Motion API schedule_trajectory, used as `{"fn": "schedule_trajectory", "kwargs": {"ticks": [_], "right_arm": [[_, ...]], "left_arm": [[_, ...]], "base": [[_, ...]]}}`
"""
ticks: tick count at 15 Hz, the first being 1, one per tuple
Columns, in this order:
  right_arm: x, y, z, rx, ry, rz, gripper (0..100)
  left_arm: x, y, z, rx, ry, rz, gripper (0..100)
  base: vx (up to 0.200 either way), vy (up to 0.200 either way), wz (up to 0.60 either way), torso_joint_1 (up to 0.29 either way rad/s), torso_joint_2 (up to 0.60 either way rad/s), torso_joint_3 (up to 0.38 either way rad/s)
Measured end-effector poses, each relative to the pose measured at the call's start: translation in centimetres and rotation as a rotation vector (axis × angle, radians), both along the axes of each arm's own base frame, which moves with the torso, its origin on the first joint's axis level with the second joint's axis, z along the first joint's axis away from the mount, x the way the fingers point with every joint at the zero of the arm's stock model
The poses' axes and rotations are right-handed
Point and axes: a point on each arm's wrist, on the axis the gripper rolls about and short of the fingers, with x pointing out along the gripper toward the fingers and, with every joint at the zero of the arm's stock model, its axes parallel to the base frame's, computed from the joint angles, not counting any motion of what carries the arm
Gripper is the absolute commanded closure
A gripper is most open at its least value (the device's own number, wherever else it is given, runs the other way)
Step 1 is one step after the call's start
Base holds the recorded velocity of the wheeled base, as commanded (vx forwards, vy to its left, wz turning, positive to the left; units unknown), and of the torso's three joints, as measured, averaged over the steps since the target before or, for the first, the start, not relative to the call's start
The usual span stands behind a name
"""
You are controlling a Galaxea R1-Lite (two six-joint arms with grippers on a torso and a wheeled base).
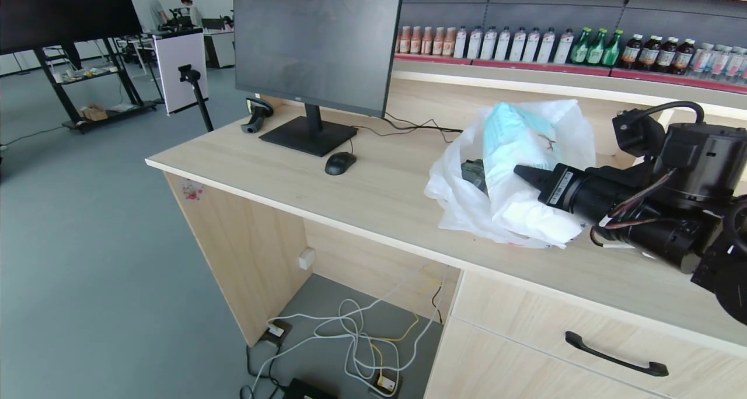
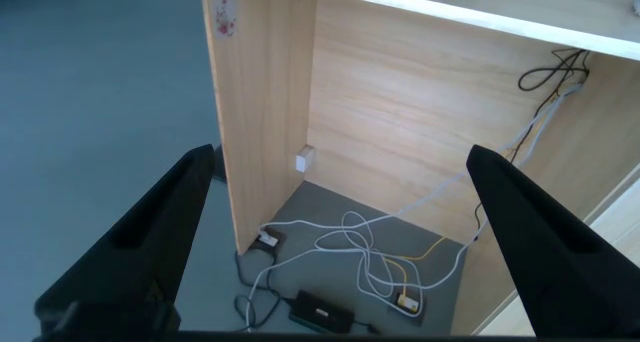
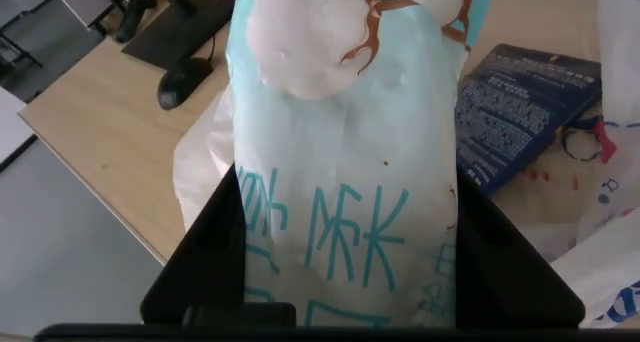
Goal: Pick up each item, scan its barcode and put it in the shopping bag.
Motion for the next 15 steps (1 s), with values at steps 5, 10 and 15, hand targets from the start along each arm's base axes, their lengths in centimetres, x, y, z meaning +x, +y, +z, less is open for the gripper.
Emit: {"fn": "schedule_trajectory", "kwargs": {"ticks": [5,10,15], "right_arm": [[3.2,-0.8,0.4,-0.043,0.025,-0.071,100],[4.9,-1.4,1.3,-0.073,0.108,-0.101,100],[6.4,-1.1,2.5,-0.077,0.087,-0.102,100]], "left_arm": [[0.0,0.0,0.0,0.001,0.0,0.0,0],[0.0,0.0,0.0,0.001,0.0,0.0,0],[0.0,0.0,0.0,0.002,0.003,0.0,0]], "base": [[0.0,0.0,0.0,0.0,0.0,0.0],[0.0,0.0,0.0,0.0,0.0,0.0],[0.0,0.0,0.0,0.0,0.0,0.0]]}}
